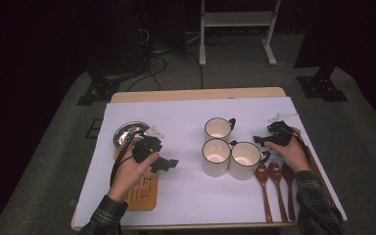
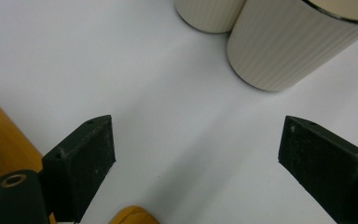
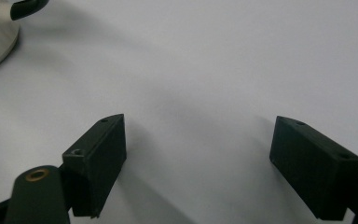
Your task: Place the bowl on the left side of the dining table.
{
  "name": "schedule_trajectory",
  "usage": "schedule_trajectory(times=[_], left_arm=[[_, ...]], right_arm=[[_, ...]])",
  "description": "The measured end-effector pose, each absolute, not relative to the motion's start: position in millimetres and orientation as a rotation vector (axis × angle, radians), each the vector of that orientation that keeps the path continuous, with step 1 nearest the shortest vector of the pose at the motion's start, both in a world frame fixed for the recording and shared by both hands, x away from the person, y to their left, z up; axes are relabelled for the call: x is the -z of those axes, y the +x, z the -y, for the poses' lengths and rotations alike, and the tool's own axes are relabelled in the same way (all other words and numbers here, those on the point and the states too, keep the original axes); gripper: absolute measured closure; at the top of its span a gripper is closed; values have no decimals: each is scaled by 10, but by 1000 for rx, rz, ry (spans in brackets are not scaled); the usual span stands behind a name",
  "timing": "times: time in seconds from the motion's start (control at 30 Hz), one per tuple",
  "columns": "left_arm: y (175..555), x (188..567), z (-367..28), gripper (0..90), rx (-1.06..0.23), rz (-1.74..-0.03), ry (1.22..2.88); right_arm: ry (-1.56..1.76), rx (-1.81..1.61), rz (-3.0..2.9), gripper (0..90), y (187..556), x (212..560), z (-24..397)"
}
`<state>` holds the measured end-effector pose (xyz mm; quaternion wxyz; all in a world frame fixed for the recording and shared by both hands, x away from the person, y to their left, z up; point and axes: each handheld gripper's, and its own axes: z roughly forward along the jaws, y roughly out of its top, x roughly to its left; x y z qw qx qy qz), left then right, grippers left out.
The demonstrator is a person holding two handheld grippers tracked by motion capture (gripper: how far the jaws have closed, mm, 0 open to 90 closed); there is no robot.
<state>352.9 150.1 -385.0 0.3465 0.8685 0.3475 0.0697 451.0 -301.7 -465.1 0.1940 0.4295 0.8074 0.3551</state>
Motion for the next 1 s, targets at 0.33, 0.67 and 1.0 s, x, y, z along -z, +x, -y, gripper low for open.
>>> schedule_trajectory(times=[0.33,0.67,1.0], left_arm=[[3433,4042,-1391,100,-161,-871,2279],[3339,4215,-1320,92,-161,-851,2299],[3276,4367,-1207,93,-205,-808,2343]], right_arm=[[1205,-997,-2264,172,4510,4651,3017],[1205,-996,-2264,172,4510,4651,3017],[1206,-997,-2264,172,4510,4651,3016]])
